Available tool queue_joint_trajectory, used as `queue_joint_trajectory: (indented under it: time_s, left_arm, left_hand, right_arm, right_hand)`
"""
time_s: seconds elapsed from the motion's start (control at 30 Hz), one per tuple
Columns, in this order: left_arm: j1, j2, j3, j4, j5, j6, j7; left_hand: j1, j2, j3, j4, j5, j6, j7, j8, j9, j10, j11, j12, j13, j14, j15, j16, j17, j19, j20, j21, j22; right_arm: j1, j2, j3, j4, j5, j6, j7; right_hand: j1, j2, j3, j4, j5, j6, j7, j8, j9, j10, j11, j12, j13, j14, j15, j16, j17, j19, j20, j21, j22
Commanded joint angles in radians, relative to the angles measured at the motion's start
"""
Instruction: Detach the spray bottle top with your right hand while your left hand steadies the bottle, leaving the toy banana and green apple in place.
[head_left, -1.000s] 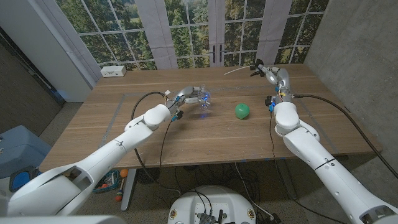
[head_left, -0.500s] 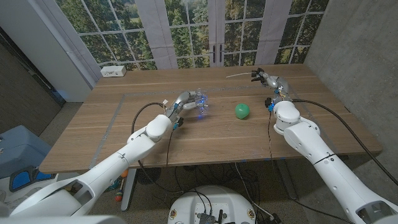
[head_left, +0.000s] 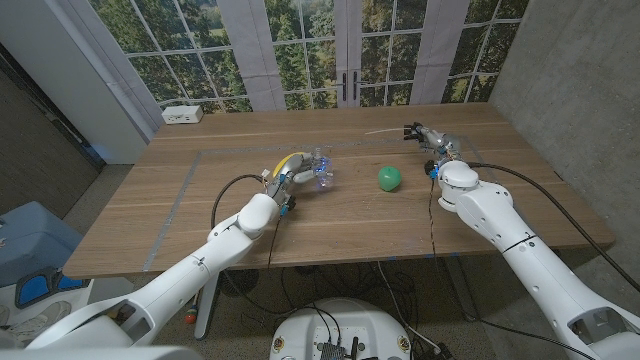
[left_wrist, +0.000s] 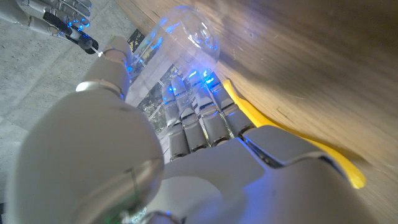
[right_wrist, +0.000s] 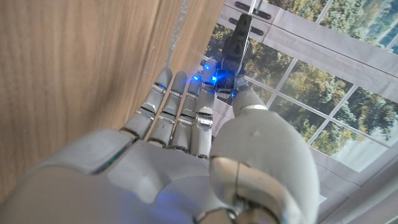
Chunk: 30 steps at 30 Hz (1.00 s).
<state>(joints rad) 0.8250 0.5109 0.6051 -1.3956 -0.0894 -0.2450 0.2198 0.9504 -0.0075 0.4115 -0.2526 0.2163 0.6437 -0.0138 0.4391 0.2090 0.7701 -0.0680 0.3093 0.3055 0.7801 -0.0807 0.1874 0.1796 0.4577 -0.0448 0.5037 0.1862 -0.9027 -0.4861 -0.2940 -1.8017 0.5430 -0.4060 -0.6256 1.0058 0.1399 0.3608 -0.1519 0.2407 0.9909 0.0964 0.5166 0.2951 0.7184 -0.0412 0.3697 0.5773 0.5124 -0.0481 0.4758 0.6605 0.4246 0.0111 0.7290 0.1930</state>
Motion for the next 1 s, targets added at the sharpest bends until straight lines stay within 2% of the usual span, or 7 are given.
queue_joint_trajectory:
  time_s: [0.03, 0.43, 0.63, 0.73, 0.87, 1.0]
  left_arm:
    - [0.009, -0.019, 0.016, 0.037, 0.050, -0.011, 0.067]
    - [0.011, -0.038, 0.032, 0.071, 0.112, -0.022, 0.144]
    - [0.015, -0.043, 0.038, 0.075, 0.125, -0.018, 0.161]
    - [0.015, -0.043, 0.040, 0.078, 0.127, -0.021, 0.162]
    - [0.017, -0.043, 0.042, 0.074, 0.130, -0.019, 0.165]
    - [0.019, -0.040, 0.044, 0.068, 0.129, -0.012, 0.160]
  left_hand:
    - [0.087, 0.126, 0.085, 0.090, -0.002, 0.344, -0.037, -0.003, -0.002, 0.409, -0.139, -0.004, -0.004, 0.005, -0.153, 0.004, 0.005, 0.000, -0.001, 0.003, 0.002]
    - [0.097, 0.124, 0.078, 0.086, -0.005, 0.352, -0.036, -0.014, -0.006, 0.414, -0.140, -0.014, -0.025, 0.003, -0.154, 0.007, 0.007, -0.002, -0.003, 0.003, 0.002]
    - [0.105, 0.120, 0.071, 0.081, -0.007, 0.358, -0.036, -0.019, -0.008, 0.412, -0.141, -0.021, -0.035, 0.004, -0.157, 0.010, 0.009, -0.002, -0.007, 0.003, 0.002]
    - [0.112, 0.118, 0.067, 0.078, -0.010, 0.357, -0.029, -0.025, -0.009, 0.409, -0.141, -0.025, -0.041, 0.005, -0.158, 0.012, 0.010, -0.001, -0.009, 0.003, 0.002]
    - [0.129, 0.100, 0.044, 0.074, -0.021, 0.319, -0.026, -0.059, -0.012, 0.367, -0.143, -0.054, -0.064, -0.011, -0.155, 0.010, 0.011, -0.007, -0.007, 0.002, 0.003]
    - [0.125, 0.065, -0.006, 0.082, -0.032, 0.272, -0.029, -0.105, -0.013, 0.298, -0.143, -0.089, -0.087, -0.048, -0.153, 0.004, 0.010, -0.024, -0.006, -0.006, 0.002]
  right_arm:
    - [0.056, -0.016, -0.043, 0.032, 0.024, -0.113, -0.060]
    - [0.106, -0.038, -0.098, 0.047, -0.012, -0.215, -0.081]
    - [0.120, -0.043, -0.100, 0.051, 0.002, -0.266, -0.070]
    - [0.126, -0.056, -0.107, 0.047, 0.004, -0.285, -0.051]
    - [0.136, -0.059, -0.103, 0.041, 0.021, -0.324, -0.046]
    - [0.135, -0.060, -0.098, 0.034, 0.029, -0.341, -0.048]
  right_hand:
    - [0.020, 0.008, 0.021, -0.008, 0.005, 0.003, 0.009, 0.006, 0.004, 0.035, -0.028, 0.003, 0.005, -0.005, -0.059, -0.001, 0.006, -0.003, 0.007, 0.006, 0.002]
    - [0.016, 0.005, 0.022, -0.008, 0.008, -0.004, 0.008, 0.003, 0.004, 0.031, -0.023, 0.001, 0.009, -0.016, -0.047, -0.010, 0.006, -0.012, 0.015, 0.010, 0.002]
    - [0.011, 0.002, 0.021, -0.007, 0.010, -0.013, 0.004, -0.002, 0.002, 0.017, -0.014, -0.007, 0.009, -0.027, -0.036, -0.015, 0.008, -0.021, 0.018, 0.011, 0.001]
    - [-0.005, -0.006, 0.014, -0.001, 0.010, -0.044, 0.003, -0.017, -0.003, -0.004, -0.001, -0.020, 0.005, -0.040, -0.020, -0.021, 0.010, -0.029, 0.026, 0.013, 0.001]
    - [-0.031, -0.014, -0.002, 0.006, 0.012, -0.115, -0.001, -0.051, -0.012, -0.038, 0.017, -0.042, 0.001, -0.066, -0.005, -0.029, 0.013, -0.045, 0.036, 0.015, 0.000]
    - [-0.045, -0.018, -0.015, 0.005, 0.015, -0.188, -0.010, -0.085, -0.019, -0.080, 0.030, -0.066, 0.000, -0.089, 0.008, -0.034, 0.014, -0.062, 0.042, 0.017, -0.001]
